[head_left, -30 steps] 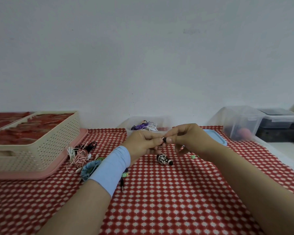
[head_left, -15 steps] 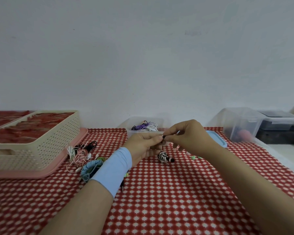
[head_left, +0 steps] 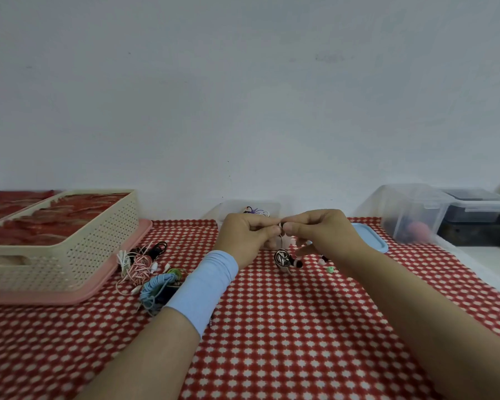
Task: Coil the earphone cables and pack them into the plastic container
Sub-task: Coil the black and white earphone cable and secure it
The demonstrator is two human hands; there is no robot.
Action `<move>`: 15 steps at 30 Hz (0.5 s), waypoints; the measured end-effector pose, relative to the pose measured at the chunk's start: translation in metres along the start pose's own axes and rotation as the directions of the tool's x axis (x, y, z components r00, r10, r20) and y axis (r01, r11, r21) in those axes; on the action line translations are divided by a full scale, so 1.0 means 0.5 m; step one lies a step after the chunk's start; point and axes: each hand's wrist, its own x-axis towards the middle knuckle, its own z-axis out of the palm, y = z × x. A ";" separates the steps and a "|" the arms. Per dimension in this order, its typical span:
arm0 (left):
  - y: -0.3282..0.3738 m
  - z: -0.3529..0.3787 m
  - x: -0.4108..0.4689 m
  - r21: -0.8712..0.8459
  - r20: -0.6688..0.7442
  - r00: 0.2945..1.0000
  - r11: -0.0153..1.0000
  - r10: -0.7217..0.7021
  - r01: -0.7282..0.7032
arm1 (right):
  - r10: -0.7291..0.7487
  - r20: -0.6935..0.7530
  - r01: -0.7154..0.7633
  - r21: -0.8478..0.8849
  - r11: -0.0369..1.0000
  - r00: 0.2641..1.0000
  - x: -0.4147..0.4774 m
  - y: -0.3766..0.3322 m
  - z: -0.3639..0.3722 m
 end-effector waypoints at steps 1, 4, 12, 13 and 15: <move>-0.001 0.001 0.000 0.015 -0.012 1.000 1.000 0.015 -0.015 | 0.010 0.001 -0.010 0.021 1.000 1.000 -0.001 0.001 0.004; 0.001 0.004 -0.001 0.087 -0.058 0.996 0.994 0.065 -0.060 | 0.020 -0.037 -0.017 0.083 0.996 0.999 -0.001 0.006 0.020; 0.001 -0.002 0.002 0.257 -0.022 0.993 0.961 0.117 -0.107 | 0.100 0.076 -0.110 0.135 0.985 0.992 0.000 0.001 -0.001; 0.002 -0.005 0.002 0.229 -0.003 0.995 0.969 0.100 -0.097 | 0.115 0.120 -0.133 0.153 0.979 0.986 0.000 0.000 -0.008; 0.008 -0.010 0.003 0.200 0.038 0.996 0.976 0.084 -0.090 | 0.129 0.170 -0.156 0.157 0.975 0.977 0.001 0.000 -0.018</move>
